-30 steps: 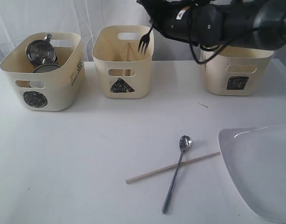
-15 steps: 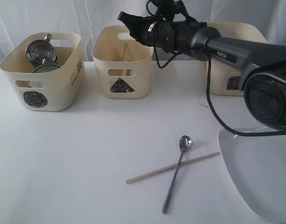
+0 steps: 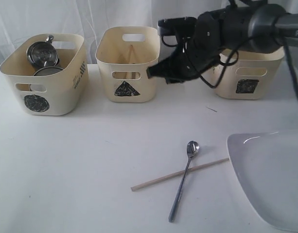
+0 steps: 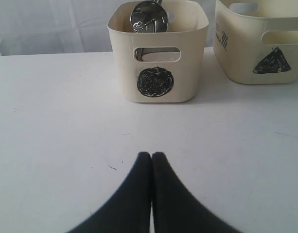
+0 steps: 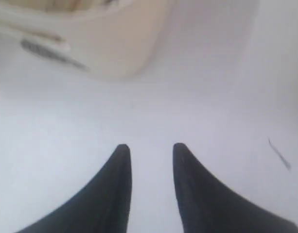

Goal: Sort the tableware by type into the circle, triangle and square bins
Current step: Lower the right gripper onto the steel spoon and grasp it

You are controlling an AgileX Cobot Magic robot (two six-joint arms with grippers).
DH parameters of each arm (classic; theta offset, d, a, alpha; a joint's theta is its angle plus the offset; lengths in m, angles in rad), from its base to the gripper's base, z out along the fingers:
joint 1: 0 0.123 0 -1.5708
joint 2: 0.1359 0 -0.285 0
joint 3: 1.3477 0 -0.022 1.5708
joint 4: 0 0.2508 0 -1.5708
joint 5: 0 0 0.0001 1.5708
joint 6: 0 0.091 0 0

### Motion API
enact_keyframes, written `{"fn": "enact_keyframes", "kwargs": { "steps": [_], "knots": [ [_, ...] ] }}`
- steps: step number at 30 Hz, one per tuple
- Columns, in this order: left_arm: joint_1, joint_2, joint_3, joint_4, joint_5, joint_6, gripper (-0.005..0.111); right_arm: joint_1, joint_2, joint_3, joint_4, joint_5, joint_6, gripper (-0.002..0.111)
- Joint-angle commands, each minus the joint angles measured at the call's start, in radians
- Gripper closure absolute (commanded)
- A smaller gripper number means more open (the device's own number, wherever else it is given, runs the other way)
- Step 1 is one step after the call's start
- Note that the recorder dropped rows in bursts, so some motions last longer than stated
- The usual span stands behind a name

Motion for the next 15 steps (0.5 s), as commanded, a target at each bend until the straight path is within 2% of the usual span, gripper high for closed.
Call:
{"fn": "enact_keyframes", "kwargs": {
  "steps": [1,8,15],
  "knots": [
    [0.003,-0.005,0.004,-0.010,0.002,-0.005,0.107,0.038,-0.144,0.205,-0.028,0.110,0.011,0.079],
    [0.003,-0.005,0.004,-0.010,0.002,-0.005,0.107,0.142,-0.254,0.450,-0.065,0.115,0.266,0.079],
    [0.003,-0.005,0.004,-0.010,0.002,-0.005,0.107,0.199,-0.242,0.533,-0.187,0.051,0.566,0.079]
  ]
}}
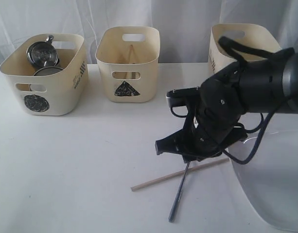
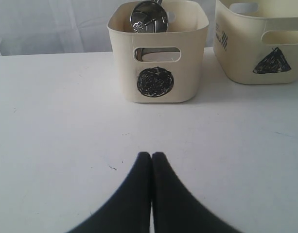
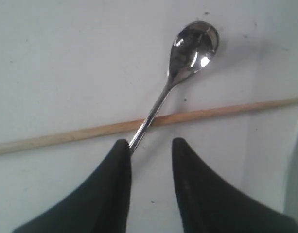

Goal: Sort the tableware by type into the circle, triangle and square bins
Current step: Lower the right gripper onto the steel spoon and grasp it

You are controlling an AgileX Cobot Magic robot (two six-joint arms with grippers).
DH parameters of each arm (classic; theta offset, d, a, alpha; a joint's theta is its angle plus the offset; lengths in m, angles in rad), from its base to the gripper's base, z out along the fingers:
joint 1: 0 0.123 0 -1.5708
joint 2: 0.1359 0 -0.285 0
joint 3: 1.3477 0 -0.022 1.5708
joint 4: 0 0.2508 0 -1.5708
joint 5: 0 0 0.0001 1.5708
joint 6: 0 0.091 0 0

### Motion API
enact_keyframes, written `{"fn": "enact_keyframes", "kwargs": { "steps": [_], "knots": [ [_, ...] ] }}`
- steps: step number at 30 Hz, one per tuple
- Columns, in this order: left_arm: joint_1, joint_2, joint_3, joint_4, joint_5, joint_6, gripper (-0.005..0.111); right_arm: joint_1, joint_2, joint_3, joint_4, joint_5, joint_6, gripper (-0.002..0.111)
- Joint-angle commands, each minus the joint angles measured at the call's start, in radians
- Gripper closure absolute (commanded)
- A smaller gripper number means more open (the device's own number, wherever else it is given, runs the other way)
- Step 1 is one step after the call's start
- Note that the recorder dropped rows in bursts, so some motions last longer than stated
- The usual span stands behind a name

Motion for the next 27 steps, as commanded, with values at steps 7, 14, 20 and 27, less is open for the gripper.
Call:
{"fn": "enact_keyframes", "kwargs": {
  "steps": [7,14,20,27],
  "knots": [
    [0.003,-0.005,0.004,-0.010,0.002,-0.005,0.107,0.023,0.024,0.029,-0.127,-0.096,0.257,0.079],
    [0.003,-0.005,0.004,-0.010,0.002,-0.005,0.107,0.018,0.090,0.029,-0.223,-0.098,0.395,0.079],
    [0.003,-0.005,0.004,-0.010,0.002,-0.005,0.107,0.018,0.116,0.029,-0.294,-0.122,0.433,0.079],
    [0.003,-0.005,0.004,-0.010,0.002,-0.005,0.107,-0.014,0.123,-0.005,-0.341,-0.167,0.495,0.079]
  ]
}}
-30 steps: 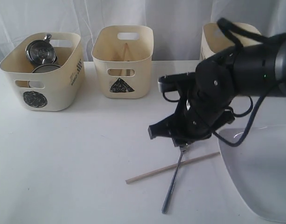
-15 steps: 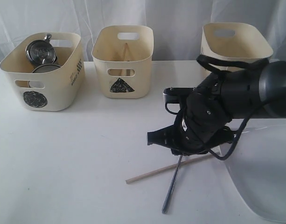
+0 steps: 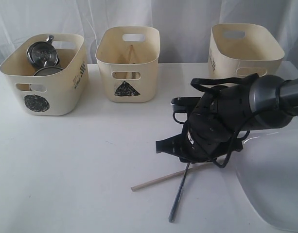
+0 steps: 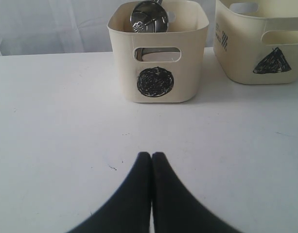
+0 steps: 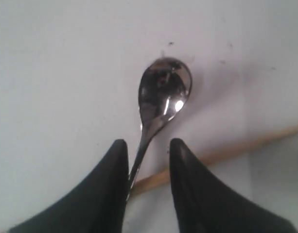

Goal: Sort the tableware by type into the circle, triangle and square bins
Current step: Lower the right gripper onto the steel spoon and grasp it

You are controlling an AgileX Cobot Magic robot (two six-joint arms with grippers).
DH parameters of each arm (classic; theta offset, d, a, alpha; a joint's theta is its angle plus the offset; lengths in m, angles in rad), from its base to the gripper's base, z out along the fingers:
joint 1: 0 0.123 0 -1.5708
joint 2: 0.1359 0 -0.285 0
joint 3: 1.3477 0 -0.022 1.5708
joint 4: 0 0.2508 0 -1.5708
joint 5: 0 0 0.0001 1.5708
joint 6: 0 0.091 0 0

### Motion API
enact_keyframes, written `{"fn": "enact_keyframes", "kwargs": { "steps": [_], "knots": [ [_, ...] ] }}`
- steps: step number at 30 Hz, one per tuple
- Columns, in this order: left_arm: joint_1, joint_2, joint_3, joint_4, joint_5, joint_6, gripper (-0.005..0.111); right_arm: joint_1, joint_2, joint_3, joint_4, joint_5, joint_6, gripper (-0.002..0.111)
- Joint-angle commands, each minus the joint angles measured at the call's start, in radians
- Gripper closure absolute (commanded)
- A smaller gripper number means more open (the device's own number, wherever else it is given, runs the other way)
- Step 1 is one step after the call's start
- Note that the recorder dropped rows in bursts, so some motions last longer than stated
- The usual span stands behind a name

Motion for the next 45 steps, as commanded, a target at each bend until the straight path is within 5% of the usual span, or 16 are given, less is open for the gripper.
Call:
{"fn": "enact_keyframes", "kwargs": {
  "steps": [1,10,16,45],
  "knots": [
    [0.003,-0.005,0.004,-0.010,0.002,-0.005,0.107,-0.038,-0.001,-0.041,-0.035,-0.006,0.032,0.079],
    [0.003,-0.005,0.004,-0.010,0.002,-0.005,0.107,-0.056,0.010,-0.055,-0.042,-0.007,0.034,0.078],
    [0.003,-0.005,0.004,-0.010,0.002,-0.005,0.107,-0.056,0.017,-0.055,-0.014,-0.013,0.042,0.066],
    [0.003,-0.005,0.004,-0.010,0.002,-0.005,0.107,0.034,0.108,-0.049,0.146,0.074,0.033,0.066]
  ]
}}
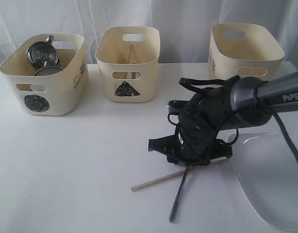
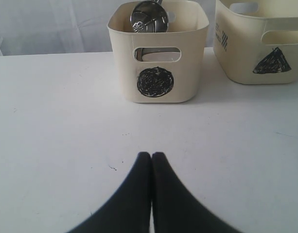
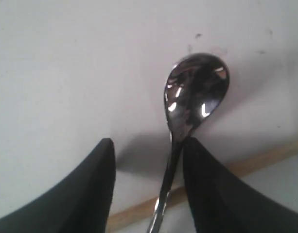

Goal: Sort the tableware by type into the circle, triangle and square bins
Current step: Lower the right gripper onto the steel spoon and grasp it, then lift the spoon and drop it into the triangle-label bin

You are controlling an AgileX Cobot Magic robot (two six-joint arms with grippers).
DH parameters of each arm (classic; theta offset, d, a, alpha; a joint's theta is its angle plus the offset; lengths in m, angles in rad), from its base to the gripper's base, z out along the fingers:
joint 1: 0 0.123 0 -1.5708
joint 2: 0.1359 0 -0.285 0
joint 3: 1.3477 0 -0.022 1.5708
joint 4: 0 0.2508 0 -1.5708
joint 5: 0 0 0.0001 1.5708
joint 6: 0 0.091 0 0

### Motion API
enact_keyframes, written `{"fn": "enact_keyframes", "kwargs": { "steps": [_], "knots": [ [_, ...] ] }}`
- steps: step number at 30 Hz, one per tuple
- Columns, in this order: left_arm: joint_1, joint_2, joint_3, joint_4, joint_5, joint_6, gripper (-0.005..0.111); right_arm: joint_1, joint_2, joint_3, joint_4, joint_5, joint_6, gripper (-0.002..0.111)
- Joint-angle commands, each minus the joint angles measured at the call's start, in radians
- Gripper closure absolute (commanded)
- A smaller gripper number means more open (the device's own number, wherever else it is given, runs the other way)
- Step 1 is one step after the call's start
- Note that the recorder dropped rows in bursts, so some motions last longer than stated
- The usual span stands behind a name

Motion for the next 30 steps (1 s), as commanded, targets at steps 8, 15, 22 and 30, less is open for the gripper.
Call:
{"fn": "enact_keyframes", "kwargs": {
  "steps": [8,15,22,30],
  "knots": [
    [0.003,-0.005,0.004,-0.010,0.002,-0.005,0.107,0.018,0.037,0.078,0.039,0.015,0.001,0.078],
    [0.003,-0.005,0.004,-0.010,0.002,-0.005,0.107,0.018,0.049,0.077,0.035,-0.014,0.001,0.095],
    [0.003,-0.005,0.004,-0.010,0.002,-0.005,0.107,0.018,0.039,0.077,0.035,-0.082,0.008,0.108],
    [0.003,-0.005,0.004,-0.010,0.002,-0.005,0.107,-0.008,-0.093,0.077,0.036,-0.263,0.052,0.108]
  ]
}}
